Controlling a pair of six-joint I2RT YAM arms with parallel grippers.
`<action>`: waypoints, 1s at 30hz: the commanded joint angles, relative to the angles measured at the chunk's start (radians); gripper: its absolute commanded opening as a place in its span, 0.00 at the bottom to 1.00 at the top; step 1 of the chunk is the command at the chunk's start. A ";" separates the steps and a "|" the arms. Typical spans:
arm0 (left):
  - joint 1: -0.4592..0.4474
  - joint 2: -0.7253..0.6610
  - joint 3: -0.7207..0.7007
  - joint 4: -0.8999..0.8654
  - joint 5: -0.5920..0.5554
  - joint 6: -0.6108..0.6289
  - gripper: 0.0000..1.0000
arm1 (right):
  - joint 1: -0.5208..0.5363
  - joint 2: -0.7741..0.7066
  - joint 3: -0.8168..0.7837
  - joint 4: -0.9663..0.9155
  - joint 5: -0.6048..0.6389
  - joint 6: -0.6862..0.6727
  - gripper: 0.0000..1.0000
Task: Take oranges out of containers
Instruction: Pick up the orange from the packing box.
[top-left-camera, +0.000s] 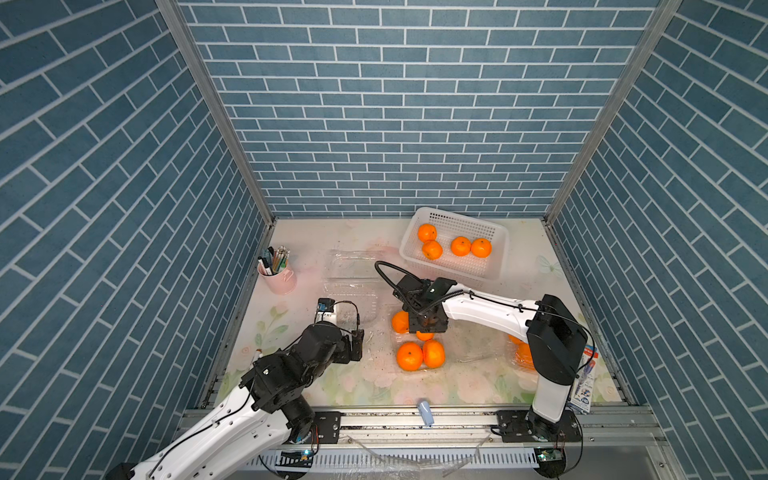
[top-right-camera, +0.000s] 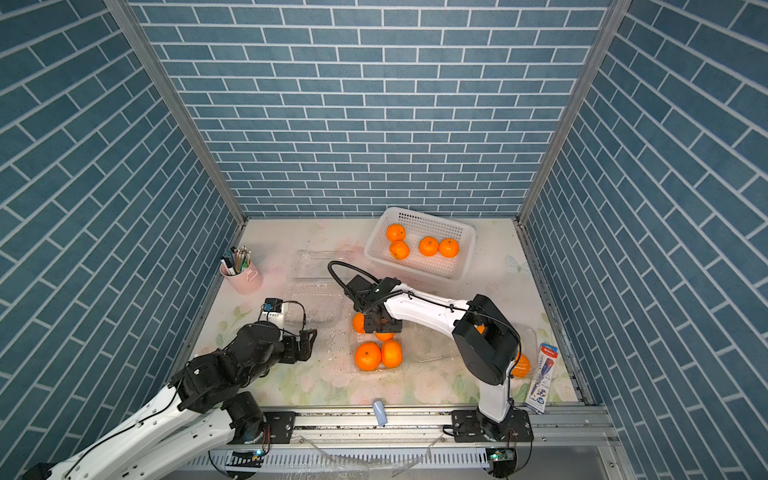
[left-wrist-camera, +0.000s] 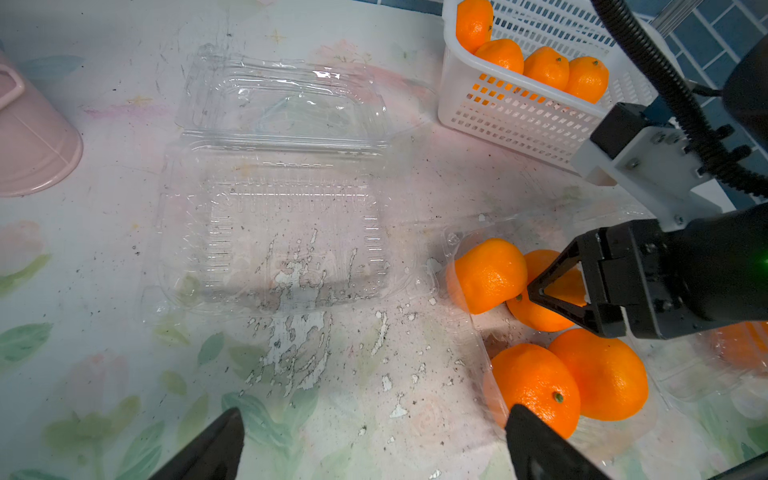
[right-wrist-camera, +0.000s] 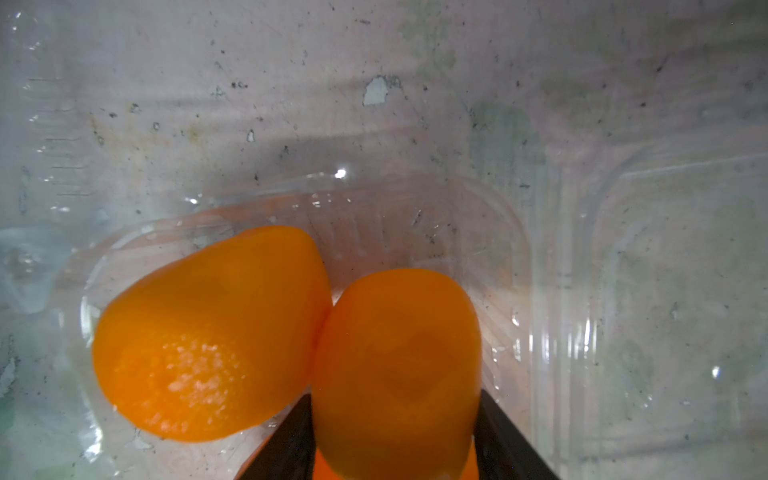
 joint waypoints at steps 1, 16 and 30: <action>0.004 0.013 -0.001 -0.001 0.001 0.010 0.99 | -0.006 0.028 0.000 -0.036 0.038 -0.006 0.58; 0.004 0.054 0.008 0.021 0.014 0.012 0.99 | -0.010 -0.059 0.013 -0.082 0.029 -0.094 0.18; 0.004 0.110 0.034 0.053 0.004 0.015 0.99 | -0.155 -0.228 0.359 -0.254 0.059 -0.408 0.17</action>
